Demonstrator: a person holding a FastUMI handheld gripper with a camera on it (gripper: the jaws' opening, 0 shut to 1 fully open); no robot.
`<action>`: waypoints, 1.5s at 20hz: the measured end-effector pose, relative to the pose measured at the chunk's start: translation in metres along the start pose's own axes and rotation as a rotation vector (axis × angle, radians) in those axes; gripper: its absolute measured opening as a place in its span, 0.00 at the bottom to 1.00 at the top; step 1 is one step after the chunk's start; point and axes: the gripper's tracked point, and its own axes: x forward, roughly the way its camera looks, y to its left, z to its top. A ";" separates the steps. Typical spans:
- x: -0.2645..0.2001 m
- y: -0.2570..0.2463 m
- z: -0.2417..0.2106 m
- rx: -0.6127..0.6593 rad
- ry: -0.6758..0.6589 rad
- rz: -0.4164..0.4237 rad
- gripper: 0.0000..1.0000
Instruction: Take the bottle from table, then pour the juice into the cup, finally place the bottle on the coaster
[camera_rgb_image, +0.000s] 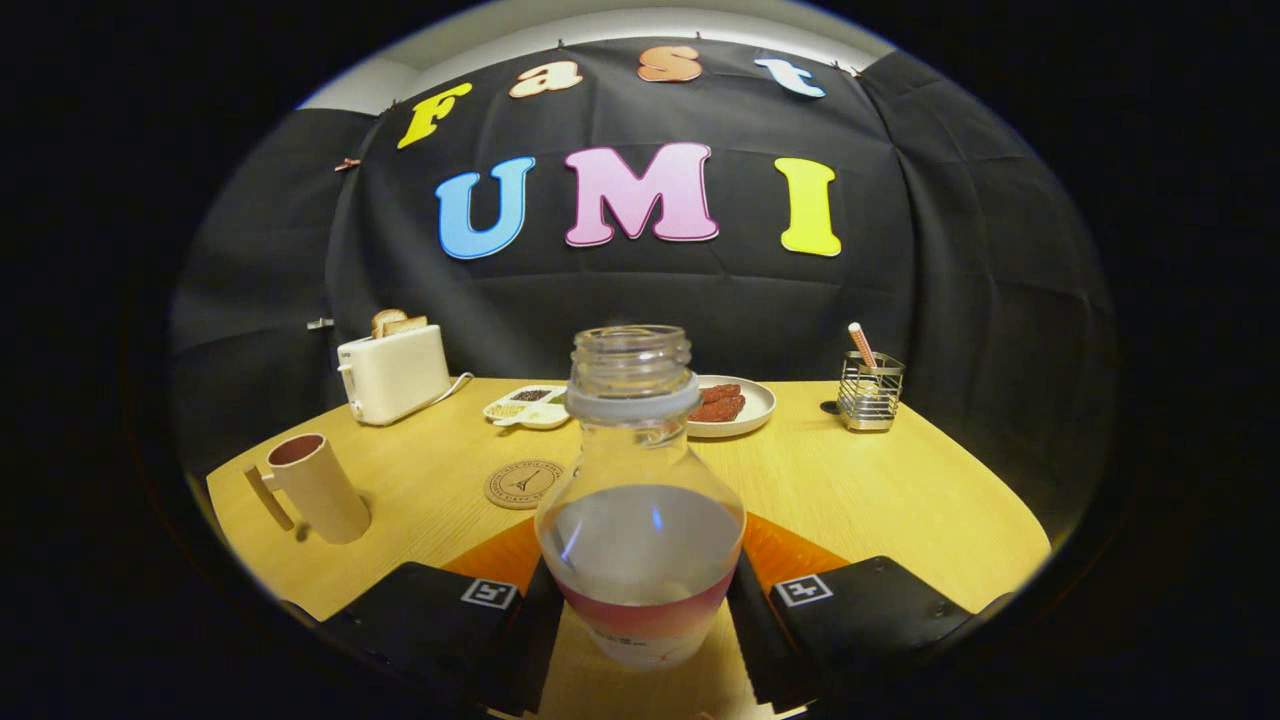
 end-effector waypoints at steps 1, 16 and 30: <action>0.000 0.001 0.003 -0.009 0.010 0.009 0.77; 0.013 0.082 0.094 -0.443 -0.050 0.089 0.77; 0.030 0.159 0.077 -0.947 -0.058 0.059 0.77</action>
